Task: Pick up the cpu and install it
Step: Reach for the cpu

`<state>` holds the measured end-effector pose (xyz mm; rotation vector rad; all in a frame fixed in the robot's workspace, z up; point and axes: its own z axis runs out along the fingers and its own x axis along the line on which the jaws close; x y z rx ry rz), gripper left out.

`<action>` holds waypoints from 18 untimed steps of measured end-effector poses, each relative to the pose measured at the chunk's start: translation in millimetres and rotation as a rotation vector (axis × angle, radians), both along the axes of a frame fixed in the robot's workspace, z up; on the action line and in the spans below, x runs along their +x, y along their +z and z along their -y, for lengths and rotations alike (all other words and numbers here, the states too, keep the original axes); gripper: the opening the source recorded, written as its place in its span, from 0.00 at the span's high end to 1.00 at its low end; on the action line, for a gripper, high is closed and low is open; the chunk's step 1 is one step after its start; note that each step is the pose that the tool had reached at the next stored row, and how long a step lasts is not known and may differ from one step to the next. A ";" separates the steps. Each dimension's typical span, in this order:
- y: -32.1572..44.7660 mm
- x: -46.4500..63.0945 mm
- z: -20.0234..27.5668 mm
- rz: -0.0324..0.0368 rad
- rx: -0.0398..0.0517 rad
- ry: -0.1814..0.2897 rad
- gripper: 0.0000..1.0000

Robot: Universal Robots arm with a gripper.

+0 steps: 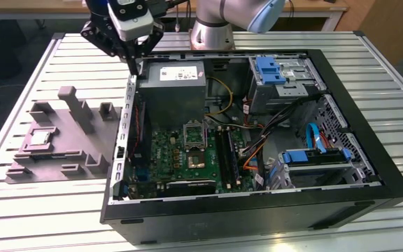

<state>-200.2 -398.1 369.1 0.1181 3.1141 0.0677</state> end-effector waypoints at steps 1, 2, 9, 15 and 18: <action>-0.1 -0.1 0.0 0.0000 0.0000 0.000 0.89; -0.2 -0.3 0.0 0.0001 0.0001 0.000 0.89; -0.7 -3.0 0.0 0.0001 0.0001 0.000 0.89; -0.8 -4.3 0.0 0.0001 0.0000 0.000 0.89; -0.8 -5.3 0.0 0.0001 0.0001 0.000 0.89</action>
